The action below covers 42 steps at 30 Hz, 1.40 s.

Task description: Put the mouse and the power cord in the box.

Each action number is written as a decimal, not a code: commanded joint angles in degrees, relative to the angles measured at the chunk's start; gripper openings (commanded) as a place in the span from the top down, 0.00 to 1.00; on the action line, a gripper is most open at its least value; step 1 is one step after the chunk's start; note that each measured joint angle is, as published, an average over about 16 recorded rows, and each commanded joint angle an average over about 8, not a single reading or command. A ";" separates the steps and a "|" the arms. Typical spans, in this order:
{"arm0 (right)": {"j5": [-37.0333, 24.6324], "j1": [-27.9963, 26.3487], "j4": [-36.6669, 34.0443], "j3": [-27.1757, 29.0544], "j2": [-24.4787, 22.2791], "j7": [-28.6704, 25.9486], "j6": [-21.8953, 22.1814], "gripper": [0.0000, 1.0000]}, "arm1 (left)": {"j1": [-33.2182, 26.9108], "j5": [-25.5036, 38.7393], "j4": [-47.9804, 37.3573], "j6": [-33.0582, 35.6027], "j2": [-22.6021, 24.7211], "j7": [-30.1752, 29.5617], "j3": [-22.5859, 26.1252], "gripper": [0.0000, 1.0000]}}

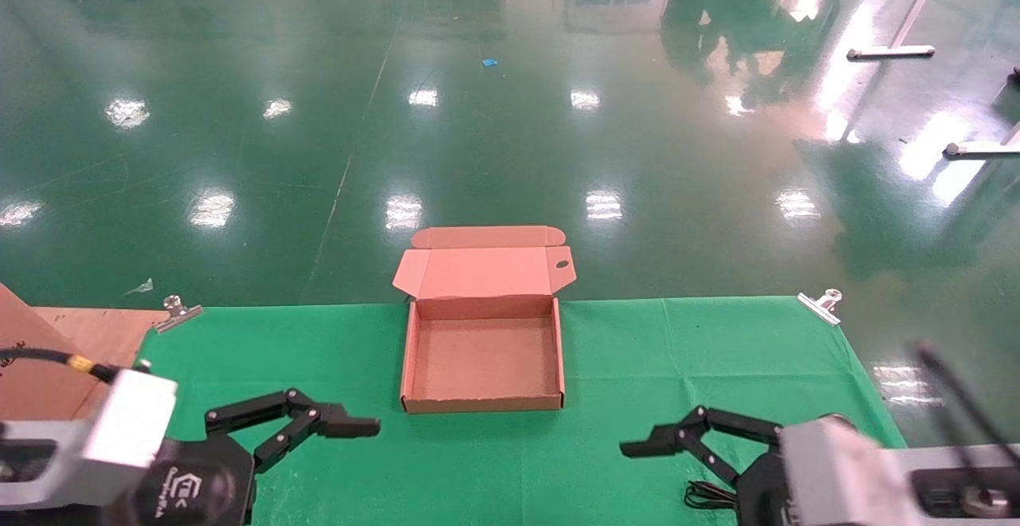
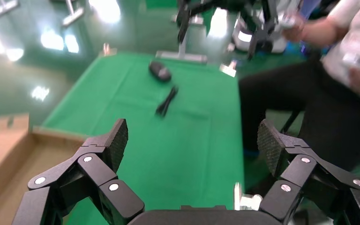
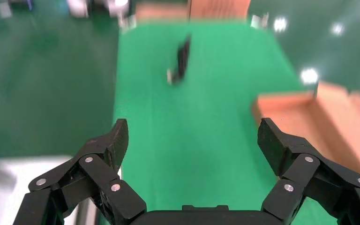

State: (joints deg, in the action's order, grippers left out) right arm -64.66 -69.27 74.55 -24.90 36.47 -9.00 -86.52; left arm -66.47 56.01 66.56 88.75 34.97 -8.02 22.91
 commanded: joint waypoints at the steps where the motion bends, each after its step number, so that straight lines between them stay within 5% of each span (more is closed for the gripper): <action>1: -4.91 -2.01 0.38 -1.93 0.43 0.03 -0.33 0.00 | -0.94 2.83 -1.94 0.78 0.15 0.95 1.16 0.00; 14: -36.33 -10.41 -5.42 -14.74 9.35 0.76 1.47 0.00 | -14.91 26.86 -21.43 1.49 5.60 12.22 17.09 0.00; 20: -45.37 -12.09 -13.37 -18.76 15.02 3.19 4.80 0.00 | -19.91 34.13 -33.60 0.13 10.15 19.46 21.84 0.00; 28: -49.70 -14.32 -27.98 -20.91 21.17 9.80 9.83 0.00 | -23.26 41.55 -47.13 -6.10 16.32 27.88 25.79 0.00; 42: -50.48 -17.81 -48.48 -21.56 27.09 21.70 15.84 0.00 | -23.27 41.88 -60.09 -16.69 21.41 35.84 25.40 0.00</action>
State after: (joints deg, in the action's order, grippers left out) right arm -115.06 -87.01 26.45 -46.43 63.46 12.51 -70.91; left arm -89.79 97.81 6.89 72.04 56.23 27.66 48.25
